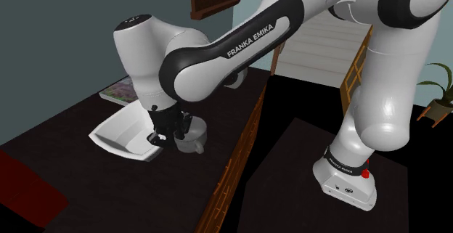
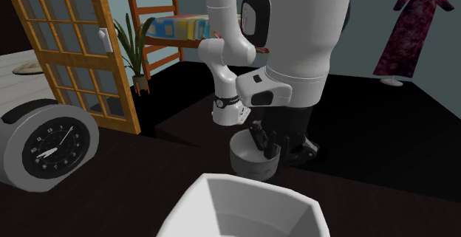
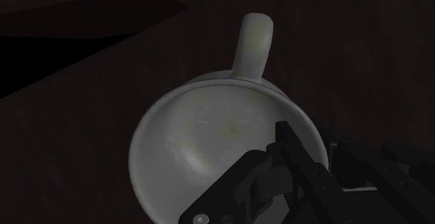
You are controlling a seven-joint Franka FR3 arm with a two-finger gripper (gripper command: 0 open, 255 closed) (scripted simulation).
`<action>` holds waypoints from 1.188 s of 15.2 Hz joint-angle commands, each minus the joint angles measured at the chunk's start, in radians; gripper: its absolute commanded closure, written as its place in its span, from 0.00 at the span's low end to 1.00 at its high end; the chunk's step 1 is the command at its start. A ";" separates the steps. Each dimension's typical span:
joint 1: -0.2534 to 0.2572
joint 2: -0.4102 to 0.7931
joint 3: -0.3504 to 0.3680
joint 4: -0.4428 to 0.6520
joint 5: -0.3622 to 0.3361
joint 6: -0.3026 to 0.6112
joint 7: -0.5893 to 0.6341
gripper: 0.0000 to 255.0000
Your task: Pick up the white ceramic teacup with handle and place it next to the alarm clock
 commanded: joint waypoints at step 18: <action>-0.006 -0.063 0.012 0.184 0.043 -0.236 -0.030 1.00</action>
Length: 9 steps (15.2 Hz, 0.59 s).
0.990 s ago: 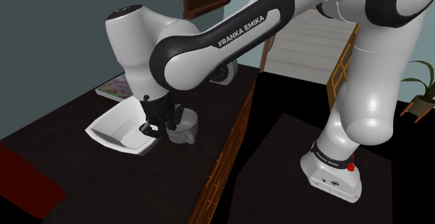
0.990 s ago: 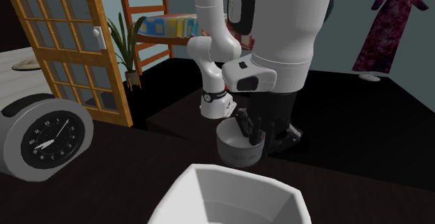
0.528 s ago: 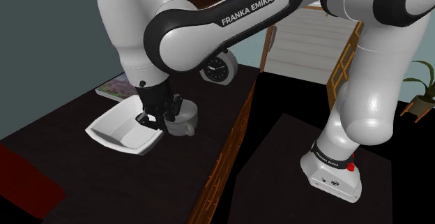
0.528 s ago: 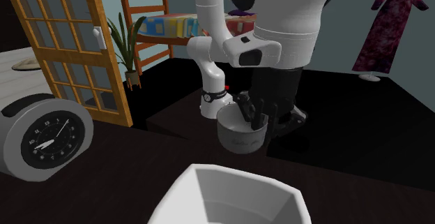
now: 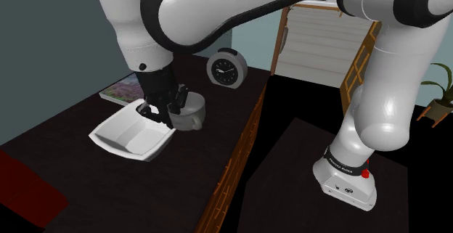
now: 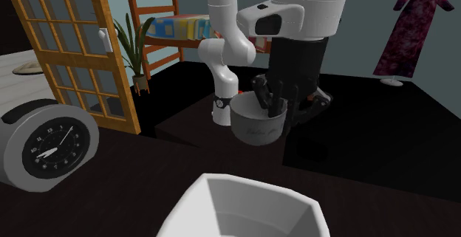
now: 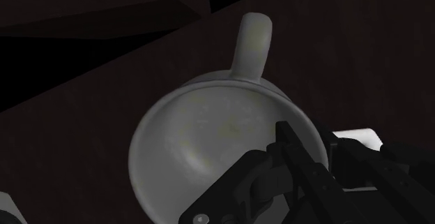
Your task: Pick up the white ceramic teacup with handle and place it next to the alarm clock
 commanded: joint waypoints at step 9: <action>0.006 -0.001 0.004 0.131 0.003 -0.132 -0.003 1.00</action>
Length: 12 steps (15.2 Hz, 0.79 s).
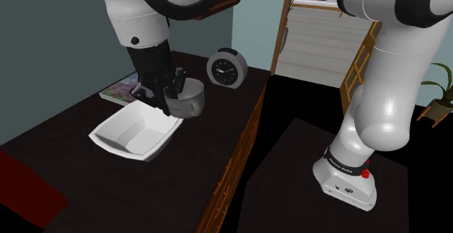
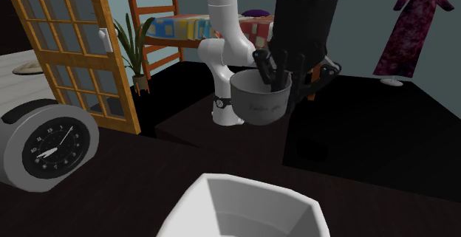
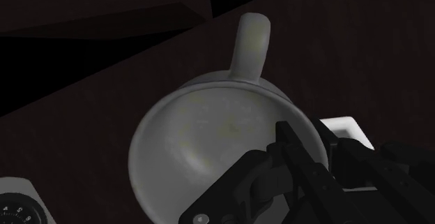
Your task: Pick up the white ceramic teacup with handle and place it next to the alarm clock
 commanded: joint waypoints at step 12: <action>0.001 0.020 -0.004 0.182 -0.011 -0.165 -0.020 1.00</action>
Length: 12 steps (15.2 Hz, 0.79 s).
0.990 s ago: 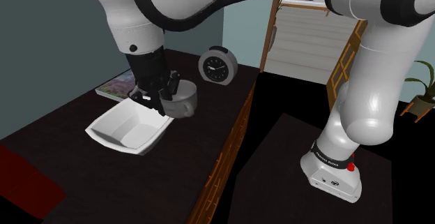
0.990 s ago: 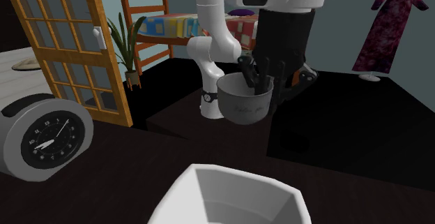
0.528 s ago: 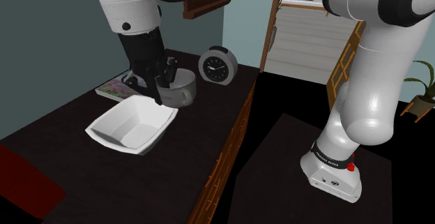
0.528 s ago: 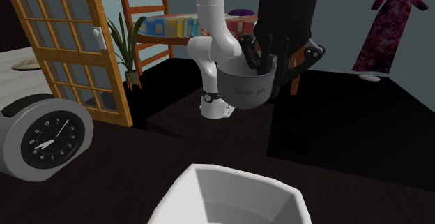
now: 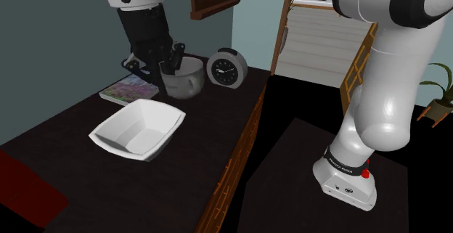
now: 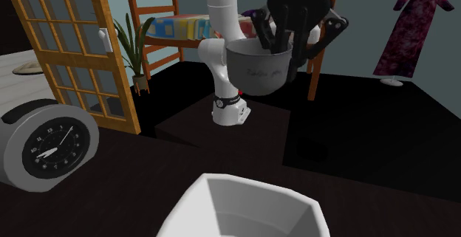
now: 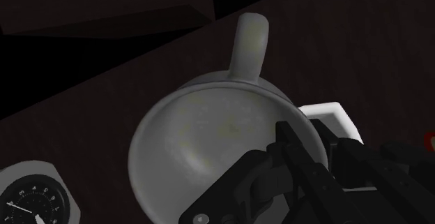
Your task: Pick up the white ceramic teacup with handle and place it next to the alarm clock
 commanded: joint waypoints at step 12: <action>-0.191 -0.063 -0.121 -0.055 0.021 0.014 -0.307 1.00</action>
